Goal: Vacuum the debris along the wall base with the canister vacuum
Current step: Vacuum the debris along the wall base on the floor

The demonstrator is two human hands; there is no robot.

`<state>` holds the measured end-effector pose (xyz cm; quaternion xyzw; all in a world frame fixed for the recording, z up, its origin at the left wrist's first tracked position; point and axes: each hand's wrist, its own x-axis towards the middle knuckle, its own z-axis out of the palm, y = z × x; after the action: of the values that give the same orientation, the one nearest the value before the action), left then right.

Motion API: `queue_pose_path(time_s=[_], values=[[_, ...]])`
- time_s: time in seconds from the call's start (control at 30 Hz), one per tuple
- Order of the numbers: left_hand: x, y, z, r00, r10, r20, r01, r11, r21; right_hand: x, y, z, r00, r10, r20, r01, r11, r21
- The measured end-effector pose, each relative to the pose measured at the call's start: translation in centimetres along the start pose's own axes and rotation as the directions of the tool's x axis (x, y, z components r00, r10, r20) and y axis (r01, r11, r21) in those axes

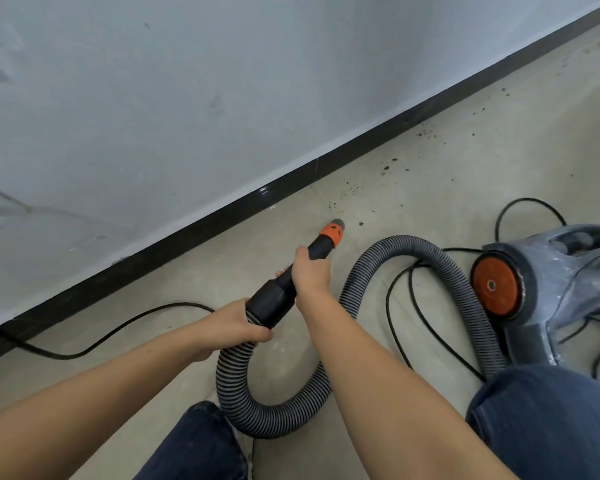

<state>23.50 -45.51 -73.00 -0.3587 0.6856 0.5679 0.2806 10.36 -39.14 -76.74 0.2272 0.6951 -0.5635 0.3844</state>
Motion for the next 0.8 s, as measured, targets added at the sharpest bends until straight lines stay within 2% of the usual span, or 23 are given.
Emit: queue_pose_path(time_s=[0.2,0.3,0.4,0.63,0.8], values=[[1.8,1.1,1.1,0.995,0.055,0.085,-0.059,0.997,0.045,1.4,-0.1,-2.8,0.994,0.010,-0.108,0.001,0.995,0.101],[2.4,1.1,1.8,0.995,0.064,0.078,-0.065,0.998,0.019,1.9,-0.2,-3.2,0.992,-0.006,-0.122,0.016,0.997,0.074],[2.6,1.0,2.2,0.998,0.056,0.027,-0.056,0.998,-0.010,2.2,-0.6,-2.7,0.997,-0.020,-0.079,0.024,0.999,0.045],[2.1,-0.7,2.5,0.984,-0.043,-0.171,0.020,0.991,-0.135,1.5,-1.6,0.3,0.992,-0.007,0.129,0.013,0.999,-0.038],[3.3,0.8,1.8,0.989,0.006,-0.148,-0.020,0.995,-0.096,2.4,-2.6,-0.3,0.998,-0.024,0.063,0.025,1.000,-0.013]])
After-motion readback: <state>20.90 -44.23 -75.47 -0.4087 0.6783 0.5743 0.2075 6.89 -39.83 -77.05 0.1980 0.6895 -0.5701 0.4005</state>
